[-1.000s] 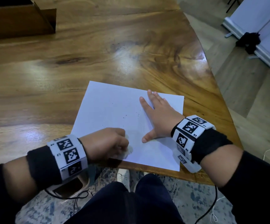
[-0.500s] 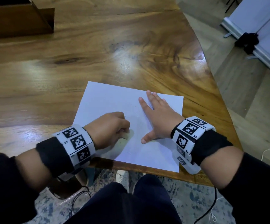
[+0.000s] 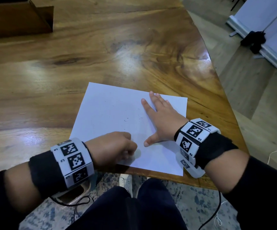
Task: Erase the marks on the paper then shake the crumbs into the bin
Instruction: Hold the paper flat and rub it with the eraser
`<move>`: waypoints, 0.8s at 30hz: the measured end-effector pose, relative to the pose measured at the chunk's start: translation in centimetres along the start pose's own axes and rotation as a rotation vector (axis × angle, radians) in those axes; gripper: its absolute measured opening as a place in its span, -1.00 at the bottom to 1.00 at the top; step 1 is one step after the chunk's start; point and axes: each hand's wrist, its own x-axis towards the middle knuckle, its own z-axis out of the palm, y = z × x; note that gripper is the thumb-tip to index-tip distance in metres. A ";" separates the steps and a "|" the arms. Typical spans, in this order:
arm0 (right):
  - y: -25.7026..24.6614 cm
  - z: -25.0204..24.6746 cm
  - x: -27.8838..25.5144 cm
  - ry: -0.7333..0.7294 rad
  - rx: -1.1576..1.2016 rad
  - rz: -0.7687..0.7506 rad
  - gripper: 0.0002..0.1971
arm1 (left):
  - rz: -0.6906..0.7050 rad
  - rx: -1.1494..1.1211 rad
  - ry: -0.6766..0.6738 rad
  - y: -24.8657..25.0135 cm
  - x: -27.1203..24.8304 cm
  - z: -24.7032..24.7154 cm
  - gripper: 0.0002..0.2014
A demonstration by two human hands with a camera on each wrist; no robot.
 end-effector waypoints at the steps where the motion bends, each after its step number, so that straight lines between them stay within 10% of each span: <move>1: 0.0 0.0 0.0 0.002 0.002 0.000 0.34 | 0.015 -0.015 -0.021 0.0 0.1 -0.3 -0.75; 7: 0.0 0.1 0.1 0.000 0.009 -0.005 0.35 | 0.047 -0.104 0.120 -0.1 2.2 -4.2 -0.92; 24: 3.2 -0.3 -0.6 0.075 0.273 0.015 0.19 | -0.068 -0.274 -0.133 -1.1 2.4 -5.3 -0.91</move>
